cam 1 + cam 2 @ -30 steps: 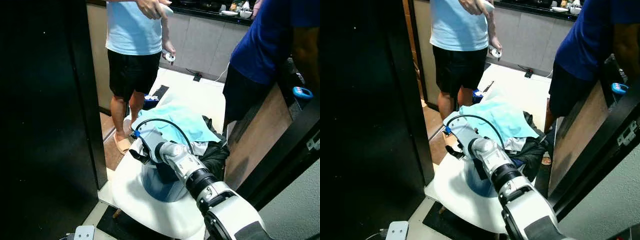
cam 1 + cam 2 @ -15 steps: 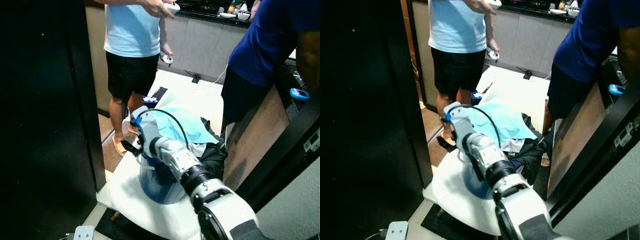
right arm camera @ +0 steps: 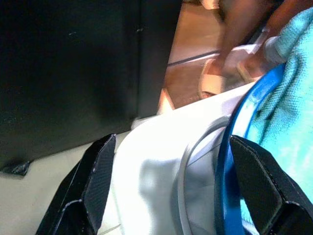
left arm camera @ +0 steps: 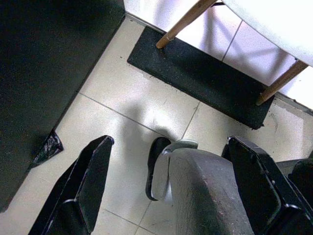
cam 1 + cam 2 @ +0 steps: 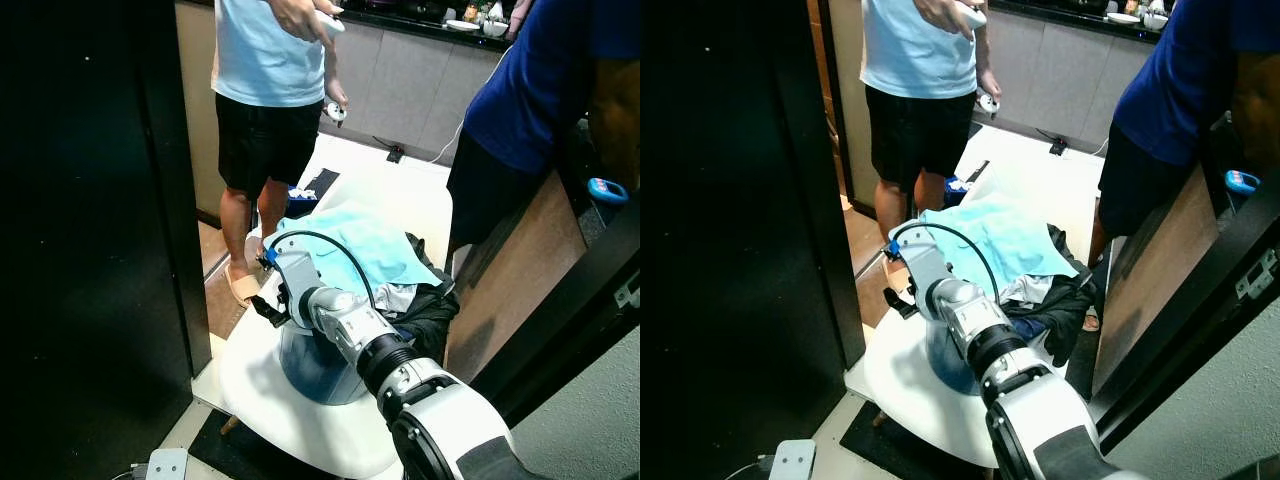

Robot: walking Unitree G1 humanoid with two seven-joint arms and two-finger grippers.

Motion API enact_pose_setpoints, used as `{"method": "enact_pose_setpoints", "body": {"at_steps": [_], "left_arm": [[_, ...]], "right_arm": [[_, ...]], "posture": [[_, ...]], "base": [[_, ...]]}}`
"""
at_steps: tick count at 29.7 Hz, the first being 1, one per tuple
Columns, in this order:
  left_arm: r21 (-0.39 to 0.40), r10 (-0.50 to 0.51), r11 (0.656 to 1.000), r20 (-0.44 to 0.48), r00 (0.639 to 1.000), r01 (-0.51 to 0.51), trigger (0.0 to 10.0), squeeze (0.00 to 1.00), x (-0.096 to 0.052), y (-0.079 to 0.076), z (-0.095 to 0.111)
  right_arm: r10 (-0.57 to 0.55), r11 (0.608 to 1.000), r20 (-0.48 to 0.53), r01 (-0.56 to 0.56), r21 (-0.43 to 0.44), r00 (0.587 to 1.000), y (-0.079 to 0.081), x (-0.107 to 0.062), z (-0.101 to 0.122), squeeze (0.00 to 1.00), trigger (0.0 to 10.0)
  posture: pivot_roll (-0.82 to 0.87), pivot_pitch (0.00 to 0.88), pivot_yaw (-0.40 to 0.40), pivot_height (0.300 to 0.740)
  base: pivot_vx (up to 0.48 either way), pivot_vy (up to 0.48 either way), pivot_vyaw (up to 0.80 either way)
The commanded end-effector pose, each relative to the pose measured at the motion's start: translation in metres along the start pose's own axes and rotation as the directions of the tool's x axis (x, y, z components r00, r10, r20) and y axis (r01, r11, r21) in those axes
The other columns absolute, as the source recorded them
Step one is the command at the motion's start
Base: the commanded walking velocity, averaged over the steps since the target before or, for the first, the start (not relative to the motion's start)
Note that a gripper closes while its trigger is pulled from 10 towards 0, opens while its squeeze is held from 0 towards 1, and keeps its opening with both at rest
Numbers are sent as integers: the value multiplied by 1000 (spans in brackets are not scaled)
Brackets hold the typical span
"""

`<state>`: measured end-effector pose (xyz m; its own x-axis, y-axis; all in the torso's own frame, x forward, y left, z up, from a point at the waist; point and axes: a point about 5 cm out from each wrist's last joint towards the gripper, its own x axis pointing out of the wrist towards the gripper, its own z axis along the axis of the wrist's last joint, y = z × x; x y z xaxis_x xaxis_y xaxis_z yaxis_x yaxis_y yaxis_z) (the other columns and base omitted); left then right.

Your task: Clothes washing

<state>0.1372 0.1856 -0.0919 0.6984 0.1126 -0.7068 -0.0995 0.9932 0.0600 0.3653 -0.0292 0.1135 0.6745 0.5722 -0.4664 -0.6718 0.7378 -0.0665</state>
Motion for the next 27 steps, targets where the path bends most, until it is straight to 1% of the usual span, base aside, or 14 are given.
{"method": "enact_pose_setpoints", "body": {"at_steps": [1,2,3,4,5,9,12,14,20,21,23,25,26,27], "left_arm": [[7,-31,999,-81,996,32,10000,0,-9,-9,-22],[7,-31,999,-81,996,32,10000,0,-9,-9,-22],[9,-34,999,-83,996,34,10000,0,-9,-9,-22],[9,-34,999,-83,996,34,10000,0,-9,-9,-22],[11,-37,999,-82,996,38,10000,0,-9,-9,-21],[14,-40,999,-79,996,41,10000,0,-8,-9,-19],[19,-44,999,-72,996,45,10000,0,-6,-9,-16],[22,-46,999,-70,996,48,10000,0,-6,-9,-16],[23,-48,998,-72,996,50,10000,0,-6,-9,-16],[25,-50,998,-77,996,52,10000,0,-7,-9,-18],[25,-50,998,-77,996,52,10000,0,-7,-9,-18],[29,-53,998,-87,995,55,10000,0,-9,-9,-21],[29,-53,998,-87,995,55,10000,0,-9,-9,-21],[29,-53,998,-90,995,56,10000,0,-9,-9,-23]], "right_arm": [[40,999,-41,-40,1,998,-23,-13,-5,0,10000],[40,999,-41,-40,1,998,-23,-13,-5,0,10000],[63,998,-63,-62,24,996,-35,-21,-7,0,10000],[63,998,-63,-62,24,996,-35,-21,-7,0,10000],[81,996,-81,-77,50,993,-45,-27,-9,0,10000],[86,994,-95,-80,72,992,-53,-33,-11,0,10000],[33,996,-124,-22,89,992,-71,-43,-19,0,10000],[-54,995,-180,68,75,982,-87,-53,-33,0,10000],[-92,991,-197,109,77,976,-92,-56,-38,0,10000],[-139,980,-189,162,115,972,-96,-58,-40,0,10000],[-139,980,-189,162,115,972,-96,-58,-40,0,10000],[-258,911,-160,295,287,953,-103,-60,-42,0,10000],[-258,911,-160,295,287,953,-103,-60,-42,0,10000],[-309,863,-156,345,369,938,-107,-62,-43,0,10000]], "posture": [[220,0,-140,740],[220,0,-140,740],[206,0,-134,740],[206,0,-134,740],[196,0,-132,740],[196,0,-132,740],[192,0,-128,740],[190,0,-123,740],[190,0,-123,740],[186,0,-120,740],[186,0,-120,740],[189,0,-118,740],[189,0,-118,740],[190,10,-118,740]], "base": [[0,0,0],[0,0,0],[0,0,0],[0,0,0],[0,0,0],[0,0,0],[0,0,0],[0,0,0],[0,0,0],[0,0,0],[0,0,0],[0,0,0],[0,0,0],[0,0,0]]}}
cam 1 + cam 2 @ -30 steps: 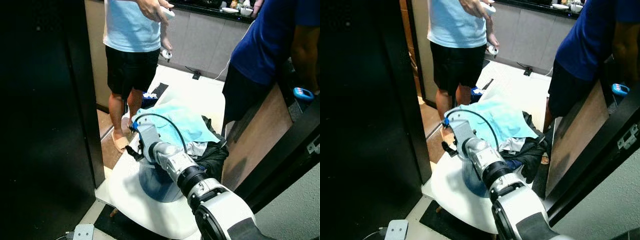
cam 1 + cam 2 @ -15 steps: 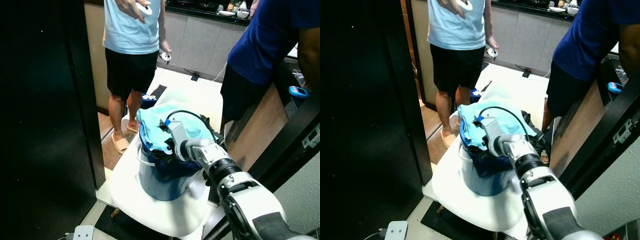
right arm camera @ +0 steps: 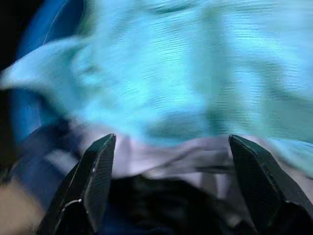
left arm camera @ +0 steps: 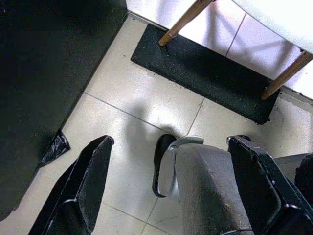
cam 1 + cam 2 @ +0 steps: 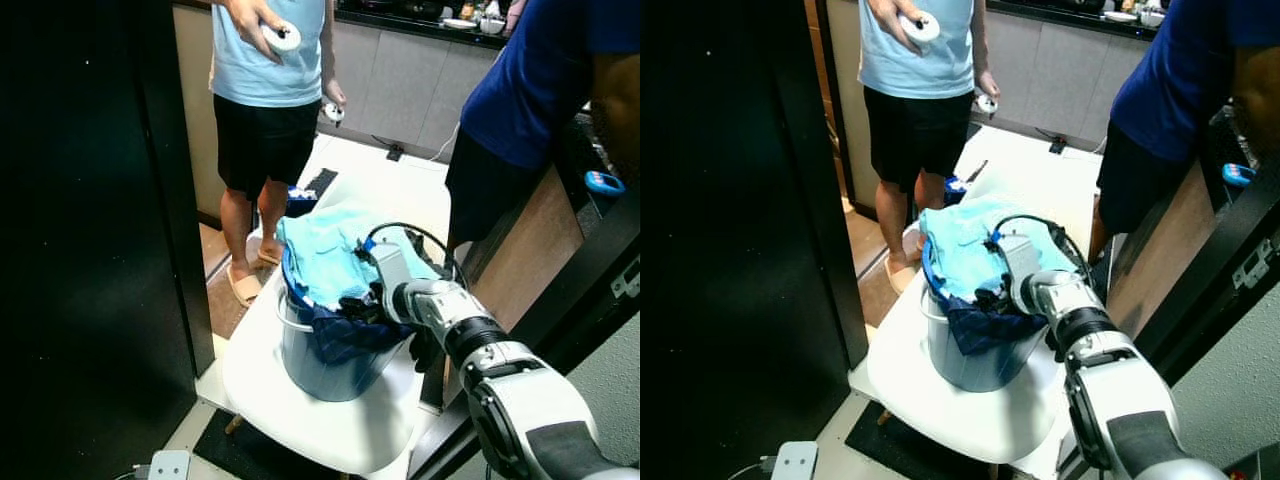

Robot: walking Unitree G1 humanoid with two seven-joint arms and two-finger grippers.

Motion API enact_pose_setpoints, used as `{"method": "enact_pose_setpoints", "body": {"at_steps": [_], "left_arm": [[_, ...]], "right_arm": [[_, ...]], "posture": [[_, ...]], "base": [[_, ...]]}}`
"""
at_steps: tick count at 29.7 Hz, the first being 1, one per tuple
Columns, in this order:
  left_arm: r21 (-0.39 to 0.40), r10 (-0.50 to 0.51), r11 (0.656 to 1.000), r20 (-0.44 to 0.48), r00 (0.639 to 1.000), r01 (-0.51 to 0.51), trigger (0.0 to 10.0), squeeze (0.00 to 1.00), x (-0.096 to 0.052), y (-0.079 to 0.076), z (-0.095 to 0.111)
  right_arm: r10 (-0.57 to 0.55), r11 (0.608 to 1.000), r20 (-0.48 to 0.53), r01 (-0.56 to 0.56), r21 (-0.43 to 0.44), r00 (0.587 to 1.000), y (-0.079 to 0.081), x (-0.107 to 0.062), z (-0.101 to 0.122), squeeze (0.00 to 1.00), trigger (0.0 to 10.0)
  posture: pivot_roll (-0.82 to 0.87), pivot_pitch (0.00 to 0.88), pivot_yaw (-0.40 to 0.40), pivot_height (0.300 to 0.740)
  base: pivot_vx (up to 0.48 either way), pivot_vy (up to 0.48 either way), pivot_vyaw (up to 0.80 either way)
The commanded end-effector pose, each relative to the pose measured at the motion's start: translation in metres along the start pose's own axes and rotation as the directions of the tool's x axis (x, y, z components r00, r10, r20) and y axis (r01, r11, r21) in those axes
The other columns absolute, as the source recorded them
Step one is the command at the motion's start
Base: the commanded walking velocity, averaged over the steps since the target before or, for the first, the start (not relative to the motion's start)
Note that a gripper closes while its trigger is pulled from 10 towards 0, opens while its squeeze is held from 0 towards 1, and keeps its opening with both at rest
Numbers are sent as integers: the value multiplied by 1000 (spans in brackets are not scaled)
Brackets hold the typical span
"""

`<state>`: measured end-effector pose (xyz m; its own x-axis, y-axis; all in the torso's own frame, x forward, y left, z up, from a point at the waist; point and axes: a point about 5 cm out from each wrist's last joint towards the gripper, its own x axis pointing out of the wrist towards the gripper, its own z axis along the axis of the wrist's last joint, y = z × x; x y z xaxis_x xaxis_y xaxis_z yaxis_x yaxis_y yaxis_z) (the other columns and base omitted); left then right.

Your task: Clothes washing

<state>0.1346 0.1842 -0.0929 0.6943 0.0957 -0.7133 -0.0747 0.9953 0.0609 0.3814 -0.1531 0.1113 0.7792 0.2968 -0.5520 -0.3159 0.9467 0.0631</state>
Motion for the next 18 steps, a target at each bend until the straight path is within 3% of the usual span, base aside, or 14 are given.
{"method": "enact_pose_setpoints", "body": {"at_steps": [1,3,4,5,7,9,12,18], "left_arm": [[11,-38,999,-82,996,39,10000,0,-8,-8,-20],[11,-38,999,-82,996,39,10000,0,-8,-8,-20],[13,-39,999,-86,996,40,10000,0,-9,-9,-21],[13,-39,999,-86,996,40,10000,0,-9,-9,-21],[20,-45,999,-98,994,47,10000,0,-11,-9,-25],[24,-47,998,-103,994,49,10000,0,-12,-10,-27],[30,-49,998,-109,993,53,10000,0,-13,-9,-30],[41,-50,998,-119,992,55,10000,0,-15,-7,-32]], "right_arm": [[-46,996,0,45,83,999,-6,-1,0,0,10000],[-46,996,0,45,83,999,-6,-1,0,0,10000],[-96,983,24,91,156,995,-12,-3,1,0,10000],[-96,983,24,91,156,995,-12,-3,1,0,10000],[-172,943,137,123,309,975,-24,-9,17,0,10000],[-200,926,187,123,356,962,-29,-12,24,0,10000],[-221,911,234,114,397,947,-32,-14,30,0,10000],[-220,898,228,105,427,948,-29,-12,26,0,10000]], "posture": [[190,10,-118,740],[190,10,-118,740],[190,11,-118,740],[190,11,-118,740],[185,16,-115,740],[185,16,-114,740],[189,23,-112,740],[193,30,-108,740]], "base": [[0,0,0],[0,0,0],[0,0,0],[0,0,0],[0,0,0],[0,0,0],[0,0,0],[0,0,0]]}}
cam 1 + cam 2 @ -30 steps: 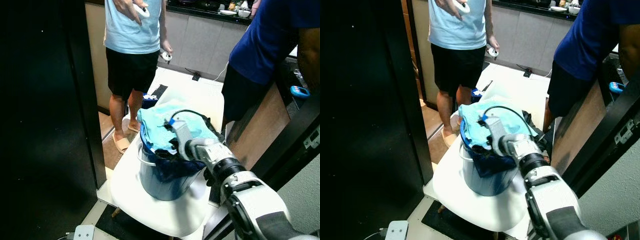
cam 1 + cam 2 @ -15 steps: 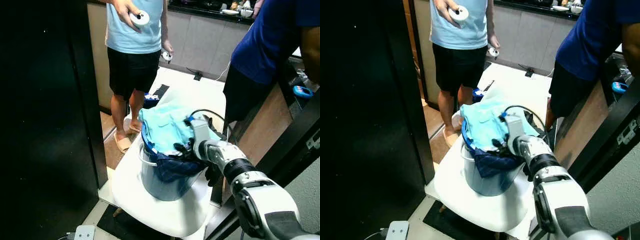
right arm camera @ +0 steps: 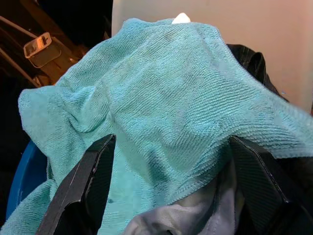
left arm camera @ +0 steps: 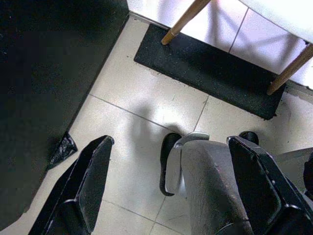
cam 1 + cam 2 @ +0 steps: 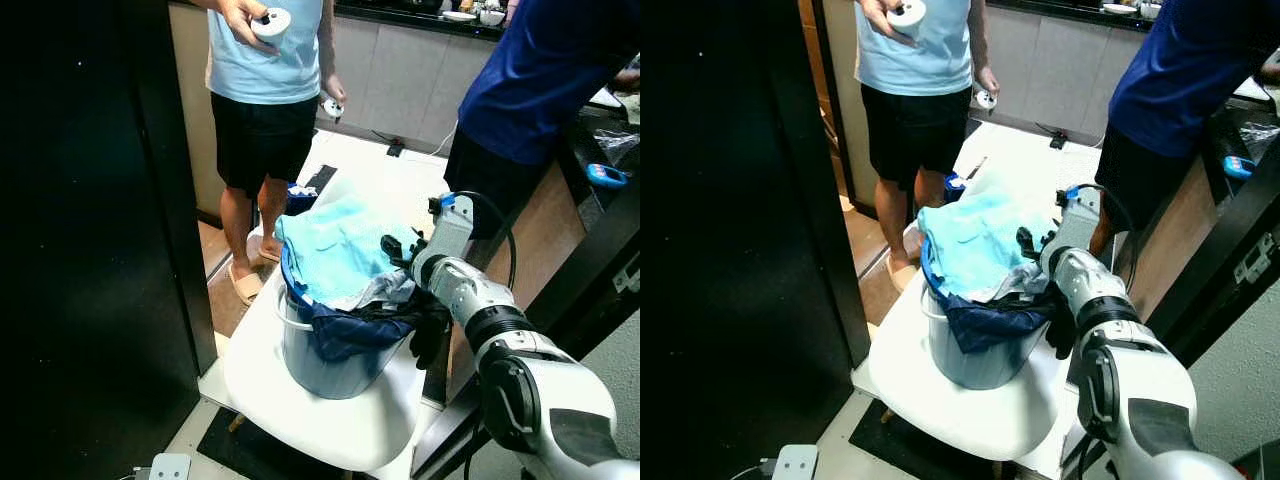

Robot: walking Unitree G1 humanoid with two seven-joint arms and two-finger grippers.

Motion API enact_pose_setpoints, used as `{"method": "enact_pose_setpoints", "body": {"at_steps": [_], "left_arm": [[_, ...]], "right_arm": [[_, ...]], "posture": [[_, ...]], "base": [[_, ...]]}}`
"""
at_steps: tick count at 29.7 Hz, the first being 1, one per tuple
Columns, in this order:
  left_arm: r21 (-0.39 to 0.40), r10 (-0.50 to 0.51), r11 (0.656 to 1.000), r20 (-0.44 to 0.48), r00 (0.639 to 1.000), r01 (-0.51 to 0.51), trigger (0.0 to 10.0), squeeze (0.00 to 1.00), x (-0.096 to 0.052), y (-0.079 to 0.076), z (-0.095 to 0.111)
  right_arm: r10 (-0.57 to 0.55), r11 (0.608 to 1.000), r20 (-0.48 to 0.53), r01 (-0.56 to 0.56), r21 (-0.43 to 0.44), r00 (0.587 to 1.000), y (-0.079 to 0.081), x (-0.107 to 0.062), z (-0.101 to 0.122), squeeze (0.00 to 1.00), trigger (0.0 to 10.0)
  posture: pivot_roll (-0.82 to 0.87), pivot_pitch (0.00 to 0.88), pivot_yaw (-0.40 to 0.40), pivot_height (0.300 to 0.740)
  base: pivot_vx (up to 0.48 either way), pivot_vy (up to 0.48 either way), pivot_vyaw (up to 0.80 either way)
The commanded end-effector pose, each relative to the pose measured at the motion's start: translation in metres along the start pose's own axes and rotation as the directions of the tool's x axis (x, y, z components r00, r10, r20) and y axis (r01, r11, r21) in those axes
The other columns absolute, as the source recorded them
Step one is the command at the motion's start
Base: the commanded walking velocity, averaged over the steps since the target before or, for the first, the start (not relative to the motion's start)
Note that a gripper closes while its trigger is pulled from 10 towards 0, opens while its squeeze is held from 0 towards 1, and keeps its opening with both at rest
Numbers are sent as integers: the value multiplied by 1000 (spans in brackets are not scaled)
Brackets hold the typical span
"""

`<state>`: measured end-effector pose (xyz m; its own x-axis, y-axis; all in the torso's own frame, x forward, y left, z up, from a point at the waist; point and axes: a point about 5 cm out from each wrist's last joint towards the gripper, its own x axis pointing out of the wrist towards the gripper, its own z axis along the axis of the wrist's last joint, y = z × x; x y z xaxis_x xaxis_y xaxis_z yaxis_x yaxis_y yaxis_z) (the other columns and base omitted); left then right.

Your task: Clothes washing

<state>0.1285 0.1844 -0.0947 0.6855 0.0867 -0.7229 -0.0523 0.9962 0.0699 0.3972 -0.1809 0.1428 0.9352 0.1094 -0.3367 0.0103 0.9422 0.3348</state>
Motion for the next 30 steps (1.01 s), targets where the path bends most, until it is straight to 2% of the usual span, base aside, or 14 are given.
{"method": "enact_pose_setpoints", "body": {"at_steps": [1,4,6,7,10,11,13,15,18,24,28,30], "left_arm": [[21,-43,999,-109,993,46,10000,0,-12,-8,-27],[25,-43,999,-116,992,46,10000,0,-12,-7,-29],[29,-45,998,-123,991,49,10000,0,-13,-7,-31],[29,-45,998,-123,991,49,10000,0,-13,-7,-31],[32,-49,998,-129,990,53,10000,0,-15,-8,-33],[33,-49,998,-129,990,54,10000,0,-15,-8,-33],[33,-49,998,-129,990,54,10000,0,-15,-8,-33],[36,-52,998,-130,990,57,10000,0,-16,-8,-35],[38,-53,998,-132,990,59,10000,0,-17,-8,-37],[45,-55,997,-145,988,62,10000,0,-20,-8,-41],[48,-52,997,-138,989,59,10000,0,-19,-6,-39],[48,-52,997,-138,989,59,10000,0,-19,-6,-39]], "right_arm": [[-10,999,-3,10,38,1000,-1,0,-4,0,10000],[16,999,5,-17,50,1000,5,1,-5,0,10000],[56,998,-11,-56,-6,998,17,3,-13,0,10000],[56,998,-11,-56,-6,998,17,3,-13,0,10000],[87,992,-92,-95,-79,992,36,5,-46,0,10000],[83,991,-115,-94,-92,990,38,4,-54,0,10000],[83,991,-115,-94,-92,990,38,4,-54,0,10000],[90,991,-142,-103,-83,986,43,4,-66,0,10000],[94,992,-147,-106,-75,985,46,3,-71,0,10000],[127,992,-105,-129,-14,986,54,4,-68,0,10000],[178,975,6,-177,130,984,54,5,-37,0,10000],[178,975,6,-177,130,984,54,5,-37,0,10000]], "posture": [[191,31,-107,740],[188,30,-104,740],[182,36,-101,740],[182,36,-101,740],[188,59,-98,740],[188,59,-98,740],[188,59,-98,740],[189,79,-96,740],[186,83,-94,740],[182,91,-90,740],[186,88,-88,740],[186,88,-88,740]], "base": [[0,0,0],[0,0,0],[0,0,0],[0,0,0],[0,0,0],[0,0,0],[0,0,0],[0,0,0],[0,0,0],[0,0,0],[0,0,0],[0,0,0]]}}
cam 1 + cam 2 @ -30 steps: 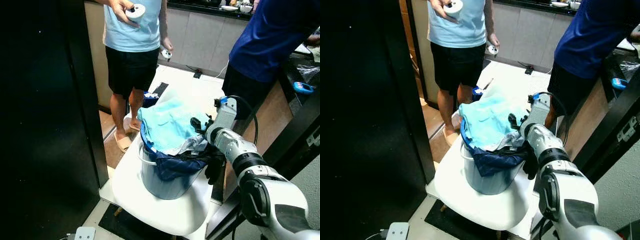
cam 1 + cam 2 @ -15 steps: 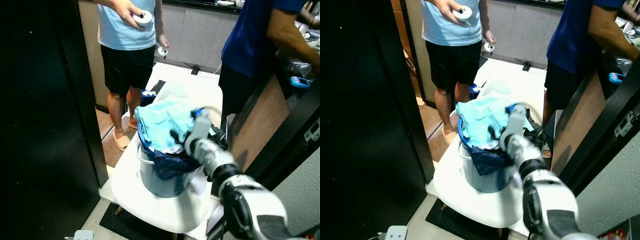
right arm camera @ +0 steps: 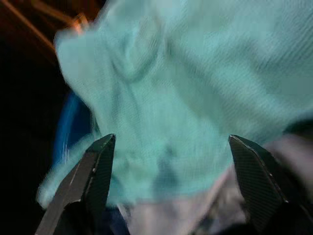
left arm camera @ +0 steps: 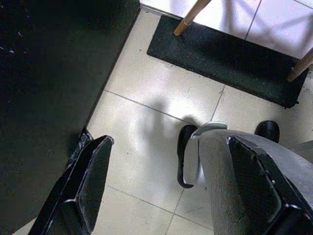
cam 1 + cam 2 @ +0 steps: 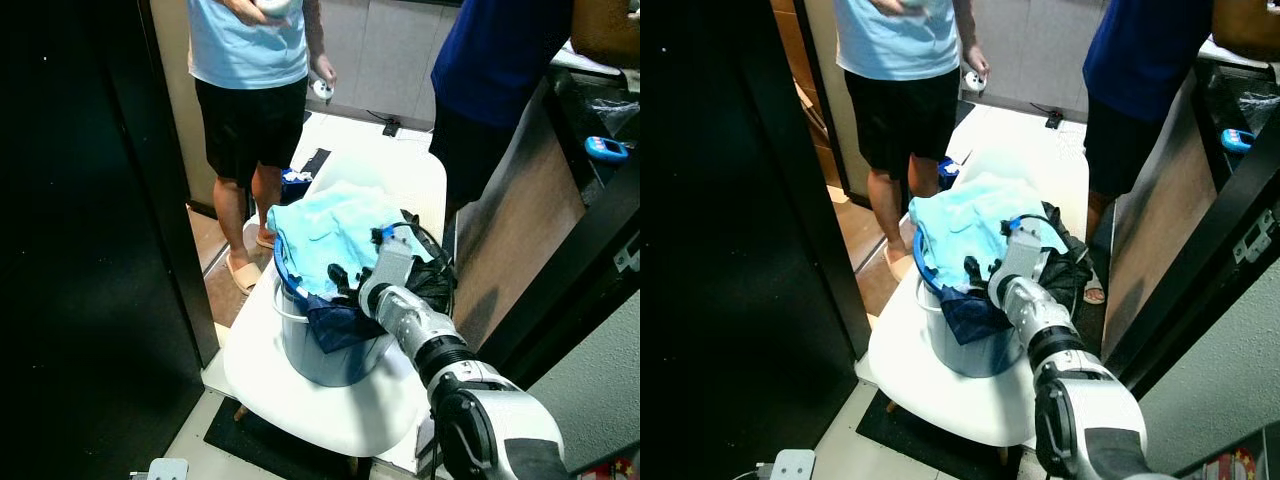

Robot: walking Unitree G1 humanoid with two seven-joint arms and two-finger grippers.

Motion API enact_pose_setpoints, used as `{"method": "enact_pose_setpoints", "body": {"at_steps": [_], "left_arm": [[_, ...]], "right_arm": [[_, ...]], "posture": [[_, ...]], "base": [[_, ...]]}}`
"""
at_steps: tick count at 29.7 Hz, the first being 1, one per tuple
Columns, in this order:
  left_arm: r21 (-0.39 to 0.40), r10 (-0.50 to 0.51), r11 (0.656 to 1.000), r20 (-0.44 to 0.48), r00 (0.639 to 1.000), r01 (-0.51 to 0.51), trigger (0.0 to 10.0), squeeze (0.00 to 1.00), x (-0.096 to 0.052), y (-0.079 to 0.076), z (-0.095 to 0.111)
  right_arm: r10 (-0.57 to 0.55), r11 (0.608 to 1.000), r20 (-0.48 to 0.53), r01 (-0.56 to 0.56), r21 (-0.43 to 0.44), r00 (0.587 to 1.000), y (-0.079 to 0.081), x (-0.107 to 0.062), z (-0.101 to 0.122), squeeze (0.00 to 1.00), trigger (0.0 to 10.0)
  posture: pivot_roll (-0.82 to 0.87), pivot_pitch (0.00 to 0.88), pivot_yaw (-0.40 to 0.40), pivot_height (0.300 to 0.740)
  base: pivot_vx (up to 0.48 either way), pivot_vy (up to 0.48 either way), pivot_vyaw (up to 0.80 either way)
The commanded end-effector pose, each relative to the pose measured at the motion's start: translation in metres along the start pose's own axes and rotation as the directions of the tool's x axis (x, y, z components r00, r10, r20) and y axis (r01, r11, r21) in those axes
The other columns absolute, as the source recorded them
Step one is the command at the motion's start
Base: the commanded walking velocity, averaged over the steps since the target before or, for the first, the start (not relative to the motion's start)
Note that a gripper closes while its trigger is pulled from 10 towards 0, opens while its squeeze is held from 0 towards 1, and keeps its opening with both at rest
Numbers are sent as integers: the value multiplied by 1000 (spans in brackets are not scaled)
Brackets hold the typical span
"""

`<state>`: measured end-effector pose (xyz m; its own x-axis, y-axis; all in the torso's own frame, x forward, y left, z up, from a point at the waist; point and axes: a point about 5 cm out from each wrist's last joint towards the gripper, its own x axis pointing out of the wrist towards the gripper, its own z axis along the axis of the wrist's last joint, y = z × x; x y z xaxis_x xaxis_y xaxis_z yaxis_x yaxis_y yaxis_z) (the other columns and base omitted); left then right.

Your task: Clothes washing

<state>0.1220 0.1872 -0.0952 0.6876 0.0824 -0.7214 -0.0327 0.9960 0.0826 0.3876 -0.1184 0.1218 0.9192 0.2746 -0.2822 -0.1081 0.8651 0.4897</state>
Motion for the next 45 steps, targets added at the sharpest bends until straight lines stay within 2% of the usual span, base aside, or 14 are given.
{"method": "enact_pose_setpoints", "body": {"at_steps": [1,2,5,6,7,11,15,19,21,23,26,31,40,45], "left_arm": [[25,-51,998,-137,989,55,10000,0,-14,-10,-33],[26,-50,998,-135,990,54,10000,0,-14,-10,-32],[26,-51,998,-133,990,54,10000,0,-13,-10,-31],[29,-54,998,-130,990,58,10000,0,-13,-10,-30],[29,-55,998,-129,990,59,10000,0,-12,-11,-29],[30,-58,998,-127,990,62,10000,0,-12,-12,-29],[32,-60,997,-123,991,65,10000,0,-14,-13,-31],[37,-58,997,-128,990,64,10000,0,-18,-12,-37],[37,-58,997,-128,990,64,10000,0,-18,-12,-37],[38,-55,997,-134,989,61,10000,0,-21,-10,-40],[38,-55,997,-136,989,61,10000,0,-21,-10,-41],[44,-66,996,-131,989,72,10000,0,-19,-13,-38],[54,-72,996,-113,991,78,10000,0,-16,-13,-32],[56,-72,995,-110,991,78,10000,0,-16,-12,-32]], "right_arm": [[45,998,43,-47,37,998,4,0,15,0,10000],[104,992,74,-109,62,992,8,-1,28,0,10000],[169,981,100,-177,79,981,13,-2,39,0,10000],[267,955,159,-284,90,950,25,-6,59,0,10000],[288,948,176,-306,90,941,28,-7,64,0,10000],[289,947,189,-309,89,939,35,-6,65,0,10000],[188,978,211,-202,47,959,40,-1,61,0,10000],[180,984,220,-177,-37,959,32,-2,64,0,10000],[180,984,220,-177,-37,959,32,-2,64,0,10000],[213,977,225,-202,-70,951,20,-9,75,0,10000],[224,974,234,-209,-86,946,14,-13,82,0,10000],[244,968,244,-223,-112,939,9,-18,90,0,10000],[203,955,165,-158,-249,965,1,-15,67,0,10000],[189,951,158,-141,-275,969,-2,-15,63,0,10000]], "posture": [[186,88,-88,740],[181,85,-89,740],[177,85,-89,740],[170,87,-89,740],[170,87,-89,740],[172,93,-90,740],[188,115,-91,740],[204,131,-93,740],[204,131,-93,740],[204,142,-95,740],[199,140,-94,740],[190,138,-89,740],[184,132,-87,740],[184,132,-87,740]], "base": [[0,0,0],[0,0,0],[0,0,0],[0,0,0],[0,0,0],[0,0,0],[0,0,0],[0,0,0],[0,0,0],[0,0,0],[0,0,0],[0,0,0],[0,0,0],[0,0,0]]}}
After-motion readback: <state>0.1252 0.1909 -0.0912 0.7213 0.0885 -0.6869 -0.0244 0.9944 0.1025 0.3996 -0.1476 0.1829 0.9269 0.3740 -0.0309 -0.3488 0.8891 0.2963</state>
